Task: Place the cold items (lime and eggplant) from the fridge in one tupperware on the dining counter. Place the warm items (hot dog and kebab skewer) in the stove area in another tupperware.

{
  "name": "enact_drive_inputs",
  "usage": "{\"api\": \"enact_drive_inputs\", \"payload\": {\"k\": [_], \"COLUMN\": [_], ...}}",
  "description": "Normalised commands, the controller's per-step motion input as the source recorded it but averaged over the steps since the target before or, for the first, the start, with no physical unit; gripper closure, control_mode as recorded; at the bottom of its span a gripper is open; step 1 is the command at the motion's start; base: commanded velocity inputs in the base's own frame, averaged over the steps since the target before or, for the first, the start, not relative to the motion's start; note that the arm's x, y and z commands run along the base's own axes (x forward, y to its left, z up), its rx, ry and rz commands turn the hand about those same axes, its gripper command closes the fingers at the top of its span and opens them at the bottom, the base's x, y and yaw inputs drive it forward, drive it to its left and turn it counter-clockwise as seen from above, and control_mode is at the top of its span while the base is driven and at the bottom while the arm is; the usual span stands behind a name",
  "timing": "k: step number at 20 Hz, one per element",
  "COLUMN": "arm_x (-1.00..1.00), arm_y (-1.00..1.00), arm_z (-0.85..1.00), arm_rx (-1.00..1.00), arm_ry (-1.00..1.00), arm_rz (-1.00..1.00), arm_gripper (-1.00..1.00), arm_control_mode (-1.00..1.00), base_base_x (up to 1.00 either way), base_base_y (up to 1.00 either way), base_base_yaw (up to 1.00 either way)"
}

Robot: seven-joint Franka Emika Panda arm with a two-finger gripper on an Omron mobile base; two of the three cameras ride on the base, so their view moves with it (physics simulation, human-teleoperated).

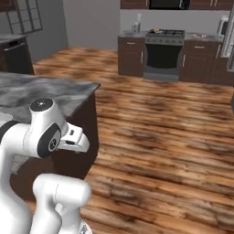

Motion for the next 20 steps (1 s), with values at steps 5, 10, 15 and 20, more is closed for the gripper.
{"api": "enact_drive_inputs", "payload": {"k": [5,10,15,20], "arm_x": [0.0,0.0,0.0,0.0], "arm_y": [0.0,0.0,0.0,0.0], "arm_z": [0.0,0.0,0.0,0.0], "arm_rx": [0.0,0.0,0.0,0.0], "arm_ry": [0.0,0.0,0.0,0.0], "arm_rz": [0.0,0.0,0.0,0.0], "arm_gripper": [-1.0,-1.0,-1.0,-1.0], "arm_control_mode": [1.0,1.0,1.0,1.0], "base_base_x": [0.99,1.0,1.0,1.0], "base_base_y": [-1.0,-0.84,-0.52,-0.08], "base_base_yaw": [-0.12,0.0,0.0,0.0]}}
